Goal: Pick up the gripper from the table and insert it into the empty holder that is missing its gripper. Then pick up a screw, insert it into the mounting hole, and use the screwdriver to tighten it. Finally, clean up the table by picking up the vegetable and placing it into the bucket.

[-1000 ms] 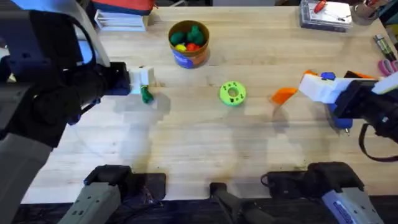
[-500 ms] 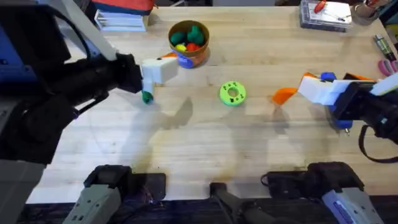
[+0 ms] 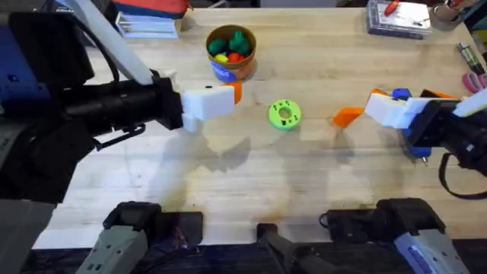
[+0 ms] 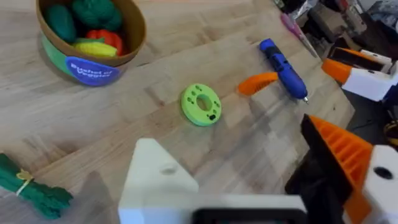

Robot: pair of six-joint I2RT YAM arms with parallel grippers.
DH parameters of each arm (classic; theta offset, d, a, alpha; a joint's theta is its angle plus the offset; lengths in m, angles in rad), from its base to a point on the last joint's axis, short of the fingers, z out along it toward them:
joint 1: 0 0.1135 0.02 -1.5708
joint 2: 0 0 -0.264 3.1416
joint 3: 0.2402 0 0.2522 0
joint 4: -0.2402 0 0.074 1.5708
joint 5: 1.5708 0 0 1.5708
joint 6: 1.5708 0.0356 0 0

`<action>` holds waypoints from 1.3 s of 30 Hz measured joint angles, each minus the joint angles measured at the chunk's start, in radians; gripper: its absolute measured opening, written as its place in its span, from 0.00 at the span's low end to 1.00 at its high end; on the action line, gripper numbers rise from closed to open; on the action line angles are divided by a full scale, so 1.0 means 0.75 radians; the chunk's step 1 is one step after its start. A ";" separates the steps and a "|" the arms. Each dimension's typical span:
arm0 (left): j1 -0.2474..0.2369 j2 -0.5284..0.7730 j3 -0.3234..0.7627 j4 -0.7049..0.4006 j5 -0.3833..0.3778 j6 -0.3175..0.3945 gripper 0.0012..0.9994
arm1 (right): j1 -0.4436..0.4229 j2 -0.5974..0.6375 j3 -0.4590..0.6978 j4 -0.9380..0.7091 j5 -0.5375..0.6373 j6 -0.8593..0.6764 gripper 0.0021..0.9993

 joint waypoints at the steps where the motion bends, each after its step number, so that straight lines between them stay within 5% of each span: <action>1: -0.003 -0.004 0.000 -0.003 -0.012 -0.002 0.99 | 0.000 0.000 0.000 0.000 0.000 0.000 0.99; 8: -0.067 -0.278 -0.070 0.132 -0.152 0.151 0.99 | 0.000 0.000 0.000 0.000 0.000 0.000 0.99; 14: -0.084 -0.628 -0.331 0.261 -0.195 0.267 0.99 | 0.000 0.000 0.000 0.001 0.000 0.000 0.99; 22: -0.084 -0.968 -0.774 0.565 -0.208 0.220 0.99 | 0.000 0.000 0.000 0.000 0.000 0.000 0.99; 29: -0.081 -1.019 -0.925 0.710 -0.162 0.197 0.99 | 0.000 0.000 0.000 0.000 0.000 0.001 0.99; 39: 0.116 -1.019 -0.976 0.700 0.098 0.193 0.99 | 0.000 0.000 0.000 0.000 0.000 0.001 0.99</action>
